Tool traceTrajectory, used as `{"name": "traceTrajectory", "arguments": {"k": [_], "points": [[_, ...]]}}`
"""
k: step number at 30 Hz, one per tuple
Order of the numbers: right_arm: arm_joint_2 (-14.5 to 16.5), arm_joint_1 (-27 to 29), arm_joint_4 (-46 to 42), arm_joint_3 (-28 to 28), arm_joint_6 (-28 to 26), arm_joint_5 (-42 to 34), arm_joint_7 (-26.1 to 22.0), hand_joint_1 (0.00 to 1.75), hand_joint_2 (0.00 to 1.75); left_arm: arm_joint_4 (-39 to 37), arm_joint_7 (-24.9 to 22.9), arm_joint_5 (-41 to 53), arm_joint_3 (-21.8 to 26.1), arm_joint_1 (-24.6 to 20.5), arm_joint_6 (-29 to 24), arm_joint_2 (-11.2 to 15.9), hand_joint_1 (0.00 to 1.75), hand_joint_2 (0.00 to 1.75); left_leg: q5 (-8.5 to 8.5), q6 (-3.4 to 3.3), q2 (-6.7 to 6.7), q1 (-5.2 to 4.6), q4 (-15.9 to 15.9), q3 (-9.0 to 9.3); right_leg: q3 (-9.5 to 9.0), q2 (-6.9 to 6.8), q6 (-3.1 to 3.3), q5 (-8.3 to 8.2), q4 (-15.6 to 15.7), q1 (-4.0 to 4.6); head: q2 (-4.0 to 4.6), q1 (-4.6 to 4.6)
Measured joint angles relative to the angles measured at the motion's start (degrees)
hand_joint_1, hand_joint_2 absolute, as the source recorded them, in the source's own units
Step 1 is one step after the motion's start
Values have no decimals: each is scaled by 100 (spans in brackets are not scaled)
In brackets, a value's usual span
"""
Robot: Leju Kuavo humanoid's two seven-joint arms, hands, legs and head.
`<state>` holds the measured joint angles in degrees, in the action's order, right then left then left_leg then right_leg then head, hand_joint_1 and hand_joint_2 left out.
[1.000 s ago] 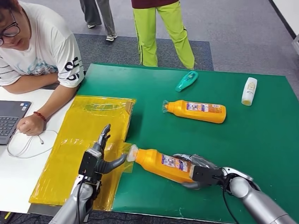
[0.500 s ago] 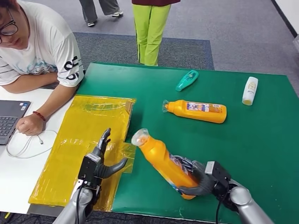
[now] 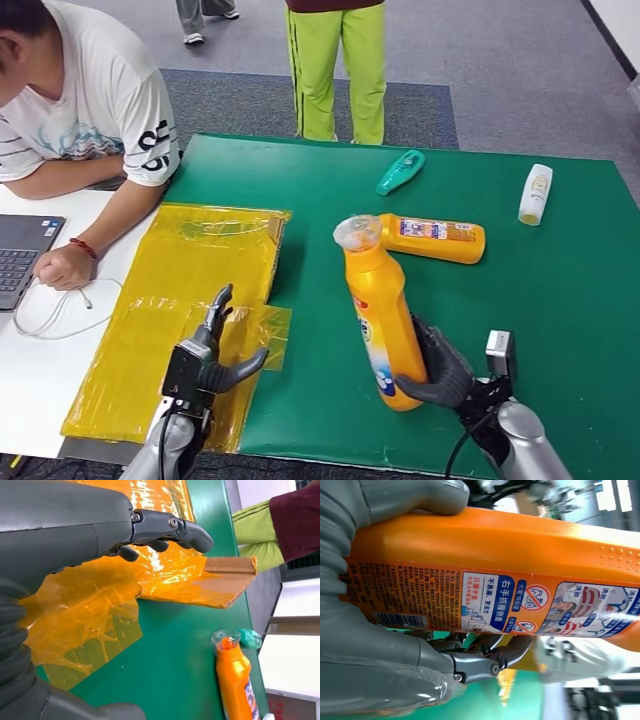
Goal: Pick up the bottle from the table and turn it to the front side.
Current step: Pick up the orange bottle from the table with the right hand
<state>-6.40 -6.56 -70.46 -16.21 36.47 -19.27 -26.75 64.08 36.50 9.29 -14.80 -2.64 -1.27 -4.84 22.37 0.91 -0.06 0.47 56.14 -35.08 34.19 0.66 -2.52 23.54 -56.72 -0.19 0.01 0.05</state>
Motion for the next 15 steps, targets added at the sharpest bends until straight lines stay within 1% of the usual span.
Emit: {"name": "traceTrajectory", "arguments": {"k": [4,6,11,15], "points": [[144,72,-175,159,47,-136,10,175,175,1,0,10,13,13,17,-4,0,175,0,0,0,0,0,-1,0,0,0,0,0,0,0,-1],[208,110,-246,223,-60,-71,3,175,175,1,0,14,19,17,23,-6,0,175,0,0,0,-1,0,-1,0,0,0,0,0,0,-1,-1],[362,197,-441,332,-841,599,-163,175,175,3,-3,40,22,25,38,-10,0,175,0,0,0,-1,0,-2,1,0,0,0,0,-1,-1,0],[537,315,-718,363,-1719,1377,-400,175,175,15,-27,85,22,31,44,-25,0,175,0,0,0,0,0,-2,3,0,1,0,0,0,0,0]]}}
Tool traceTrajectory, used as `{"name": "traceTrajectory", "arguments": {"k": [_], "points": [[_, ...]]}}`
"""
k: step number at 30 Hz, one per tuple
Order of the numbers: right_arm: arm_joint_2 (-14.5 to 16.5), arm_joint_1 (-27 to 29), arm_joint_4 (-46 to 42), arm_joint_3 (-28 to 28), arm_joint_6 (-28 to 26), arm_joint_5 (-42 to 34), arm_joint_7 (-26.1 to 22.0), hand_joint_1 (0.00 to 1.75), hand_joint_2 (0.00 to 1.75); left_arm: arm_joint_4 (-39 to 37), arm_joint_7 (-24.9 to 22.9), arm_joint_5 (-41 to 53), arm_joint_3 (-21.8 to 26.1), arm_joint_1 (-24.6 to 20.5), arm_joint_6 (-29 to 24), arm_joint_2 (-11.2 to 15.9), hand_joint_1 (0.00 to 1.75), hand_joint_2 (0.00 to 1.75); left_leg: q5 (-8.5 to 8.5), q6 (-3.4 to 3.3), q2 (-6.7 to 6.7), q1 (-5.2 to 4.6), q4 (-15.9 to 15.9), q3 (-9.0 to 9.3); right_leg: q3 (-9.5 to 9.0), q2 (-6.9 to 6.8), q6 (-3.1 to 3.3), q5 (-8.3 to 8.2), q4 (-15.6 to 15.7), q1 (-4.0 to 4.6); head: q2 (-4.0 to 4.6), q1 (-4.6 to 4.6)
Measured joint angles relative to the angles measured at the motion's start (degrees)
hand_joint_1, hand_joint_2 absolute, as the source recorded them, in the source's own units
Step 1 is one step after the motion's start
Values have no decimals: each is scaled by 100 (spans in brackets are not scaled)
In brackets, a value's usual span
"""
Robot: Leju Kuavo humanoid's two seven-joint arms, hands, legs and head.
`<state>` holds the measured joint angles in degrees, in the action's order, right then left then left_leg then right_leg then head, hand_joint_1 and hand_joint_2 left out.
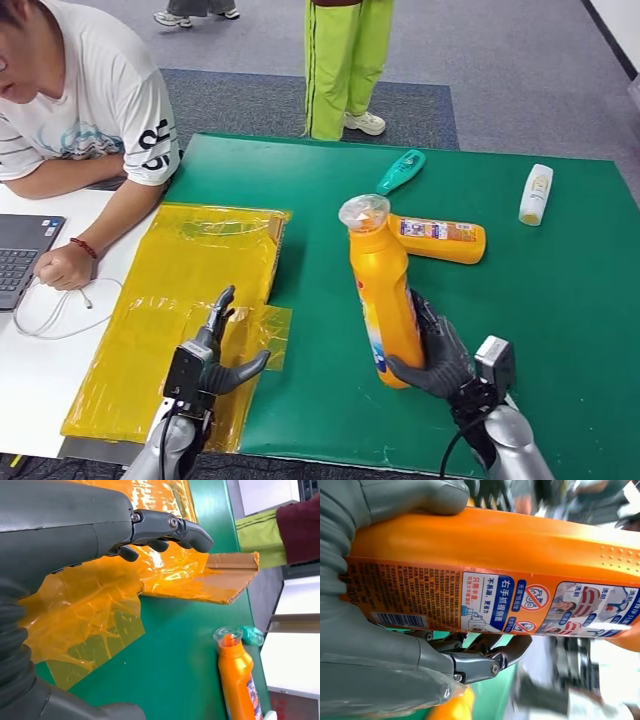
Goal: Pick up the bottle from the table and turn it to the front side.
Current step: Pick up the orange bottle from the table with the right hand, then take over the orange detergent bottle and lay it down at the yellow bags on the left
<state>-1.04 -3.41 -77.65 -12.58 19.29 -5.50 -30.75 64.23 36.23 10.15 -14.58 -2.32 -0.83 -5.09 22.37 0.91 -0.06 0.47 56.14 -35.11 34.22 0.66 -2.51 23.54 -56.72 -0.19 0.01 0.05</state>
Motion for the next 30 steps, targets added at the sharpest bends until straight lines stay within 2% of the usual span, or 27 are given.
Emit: {"name": "traceTrajectory", "arguments": {"k": [4,8,13,21,26,30], "points": [[157,118,-288,-1,-588,438,-35,175,175,32,-24,32,0,7,0,-9,0,175,0,0,0,1,0,-2,2,0,1,1,0,0,1,0],[246,178,-481,-2,-678,359,-56,175,175,46,-63,34,0,12,0,-14,0,175,0,0,0,0,0,-4,3,0,1,1,0,0,0,-1],[268,187,-658,-2,-316,-187,-43,175,175,47,-80,34,0,17,0,-17,0,175,0,0,0,-1,0,-5,4,0,1,1,0,-1,1,-1],[268,128,-731,12,647,-1266,158,175,175,45,-80,32,0,3,38,-20,0,175,0,0,0,0,0,-5,6,0,1,1,0,0,1,-1],[274,43,-648,1,634,-1012,203,175,175,51,-82,-70,-1,-76,403,2,0,175,-1,1,0,0,0,-6,5,-1,1,1,0,0,0,-1],[314,-46,-409,-96,440,-584,117,175,175,164,-143,-396,-21,-245,1056,56,0,175,-3,1,1,0,0,-7,6,-1,2,0,-1,0,1,-1]]}}
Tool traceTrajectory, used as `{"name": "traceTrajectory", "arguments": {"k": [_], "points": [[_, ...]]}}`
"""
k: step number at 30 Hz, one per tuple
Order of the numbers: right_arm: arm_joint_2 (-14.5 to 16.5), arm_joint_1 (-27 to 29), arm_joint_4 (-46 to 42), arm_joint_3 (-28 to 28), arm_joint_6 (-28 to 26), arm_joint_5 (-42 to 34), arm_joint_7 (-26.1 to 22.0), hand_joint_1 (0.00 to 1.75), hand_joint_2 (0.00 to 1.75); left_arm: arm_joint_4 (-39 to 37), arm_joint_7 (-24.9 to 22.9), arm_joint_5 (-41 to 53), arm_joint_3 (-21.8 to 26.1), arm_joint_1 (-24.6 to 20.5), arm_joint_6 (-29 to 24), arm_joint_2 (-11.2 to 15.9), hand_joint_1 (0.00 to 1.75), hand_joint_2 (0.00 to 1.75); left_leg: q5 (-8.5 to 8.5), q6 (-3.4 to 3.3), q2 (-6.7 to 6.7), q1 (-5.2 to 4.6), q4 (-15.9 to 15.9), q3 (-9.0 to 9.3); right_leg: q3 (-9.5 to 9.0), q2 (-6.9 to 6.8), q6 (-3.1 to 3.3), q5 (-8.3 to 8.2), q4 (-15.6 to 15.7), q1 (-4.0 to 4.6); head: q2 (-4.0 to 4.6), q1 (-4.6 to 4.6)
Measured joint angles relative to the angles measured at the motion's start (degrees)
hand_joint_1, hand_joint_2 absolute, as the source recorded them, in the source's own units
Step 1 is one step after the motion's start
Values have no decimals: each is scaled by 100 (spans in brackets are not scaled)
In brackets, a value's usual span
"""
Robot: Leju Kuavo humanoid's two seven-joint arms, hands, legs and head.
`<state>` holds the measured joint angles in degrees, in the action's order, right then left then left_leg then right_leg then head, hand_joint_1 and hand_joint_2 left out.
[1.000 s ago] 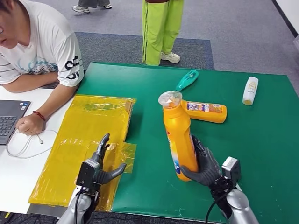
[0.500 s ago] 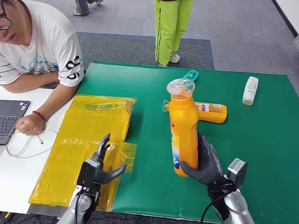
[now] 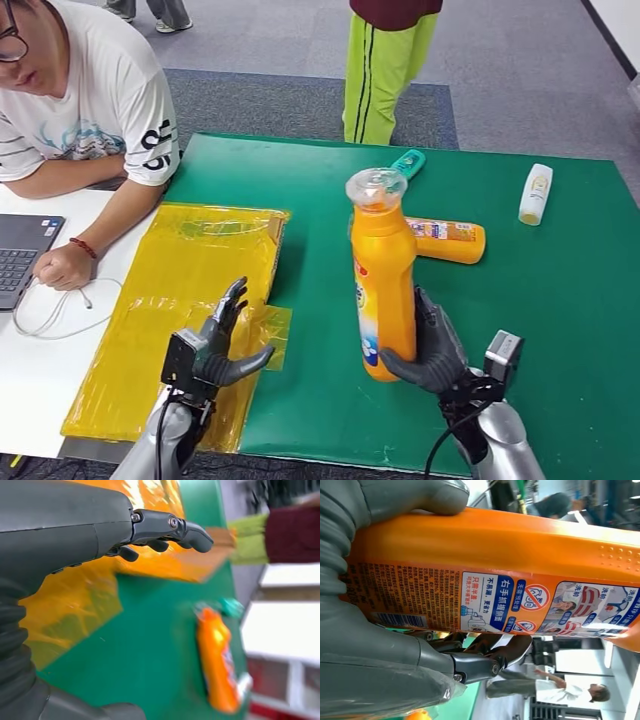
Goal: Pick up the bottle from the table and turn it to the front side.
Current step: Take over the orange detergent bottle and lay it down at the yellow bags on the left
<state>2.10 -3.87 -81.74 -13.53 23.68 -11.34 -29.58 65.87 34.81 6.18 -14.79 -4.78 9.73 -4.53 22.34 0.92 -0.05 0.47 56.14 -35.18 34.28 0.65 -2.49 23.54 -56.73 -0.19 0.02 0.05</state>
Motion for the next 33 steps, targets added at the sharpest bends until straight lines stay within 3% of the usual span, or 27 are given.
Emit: {"name": "traceTrajectory", "arguments": {"k": [7,16,25,33], "points": [[75,-169,424,-256,-250,445,-99,175,175,373,-273,-833,-162,-329,1082,63,0,175,-1,-1,0,0,0,-1,0,0,0,0,-2,0,0,0],[96,-373,666,-416,-701,989,-174,175,175,536,-513,-1441,-345,-523,1562,151,0,175,-1,-1,0,0,0,-2,2,0,0,0,-2,0,0,1],[98,-425,834,-494,-1225,1548,-212,175,175,536,-580,-1505,-366,-578,1648,299,0,175,-1,-1,0,0,0,-3,4,0,0,0,-2,0,0,1],[107,-542,1006,-612,-1618,2050,-233,175,175,439,-983,-2556,-414,-659,2792,420,0,175,-1,-1,0,0,0,-6,6,0,0,0,-2,0,-1,1]]}}
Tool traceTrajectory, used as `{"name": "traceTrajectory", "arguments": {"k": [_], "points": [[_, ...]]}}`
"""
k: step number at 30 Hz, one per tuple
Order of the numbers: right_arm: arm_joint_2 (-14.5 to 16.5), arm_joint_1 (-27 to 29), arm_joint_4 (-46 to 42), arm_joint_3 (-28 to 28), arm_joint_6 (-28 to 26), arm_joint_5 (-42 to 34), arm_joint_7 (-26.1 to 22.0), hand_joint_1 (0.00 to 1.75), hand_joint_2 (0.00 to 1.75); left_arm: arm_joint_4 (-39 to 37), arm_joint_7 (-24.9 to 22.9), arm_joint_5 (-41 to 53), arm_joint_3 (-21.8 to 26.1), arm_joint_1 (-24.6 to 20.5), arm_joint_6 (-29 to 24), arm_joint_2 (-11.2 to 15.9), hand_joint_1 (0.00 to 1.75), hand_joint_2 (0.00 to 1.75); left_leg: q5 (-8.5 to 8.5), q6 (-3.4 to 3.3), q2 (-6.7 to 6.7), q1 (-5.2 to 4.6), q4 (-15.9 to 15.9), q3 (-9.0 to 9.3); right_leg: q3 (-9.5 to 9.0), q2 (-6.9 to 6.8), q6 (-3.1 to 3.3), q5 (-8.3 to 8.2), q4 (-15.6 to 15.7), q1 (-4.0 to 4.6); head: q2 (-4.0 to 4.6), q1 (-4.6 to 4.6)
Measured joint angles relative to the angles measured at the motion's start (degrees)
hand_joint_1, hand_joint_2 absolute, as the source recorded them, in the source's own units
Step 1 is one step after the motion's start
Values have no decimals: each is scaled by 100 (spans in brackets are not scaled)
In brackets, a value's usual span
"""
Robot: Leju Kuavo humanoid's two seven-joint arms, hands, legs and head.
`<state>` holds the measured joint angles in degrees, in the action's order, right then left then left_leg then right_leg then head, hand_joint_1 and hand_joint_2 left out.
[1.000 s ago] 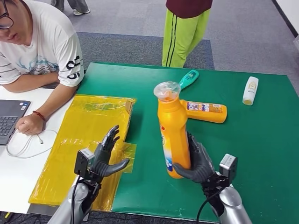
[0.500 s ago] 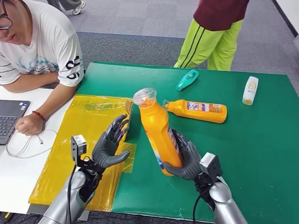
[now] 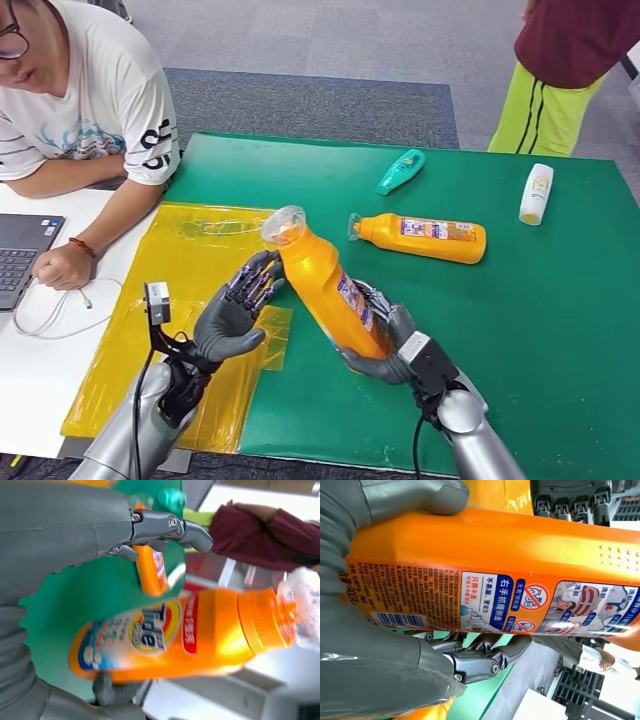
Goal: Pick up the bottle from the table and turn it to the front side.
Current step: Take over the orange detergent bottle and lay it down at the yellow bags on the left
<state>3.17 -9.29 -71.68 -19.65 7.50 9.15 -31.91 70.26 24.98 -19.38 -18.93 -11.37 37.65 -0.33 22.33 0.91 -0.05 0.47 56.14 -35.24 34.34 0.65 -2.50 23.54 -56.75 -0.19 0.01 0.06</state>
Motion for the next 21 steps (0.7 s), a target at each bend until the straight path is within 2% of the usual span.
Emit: {"name": "traceTrajectory", "arguments": {"k": [5,21], "points": [[19,-86,101,-75,11,28,-56,175,175,-138,-167,-301,-59,-148,316,109,0,175,0,0,0,1,0,0,1,0,0,0,-1,1,1,-1],[58,-185,406,-370,49,164,-81,175,175,-571,-157,-348,-216,-486,288,216,0,175,0,0,0,1,0,-2,3,0,0,0,-1,1,0,-1]]}}
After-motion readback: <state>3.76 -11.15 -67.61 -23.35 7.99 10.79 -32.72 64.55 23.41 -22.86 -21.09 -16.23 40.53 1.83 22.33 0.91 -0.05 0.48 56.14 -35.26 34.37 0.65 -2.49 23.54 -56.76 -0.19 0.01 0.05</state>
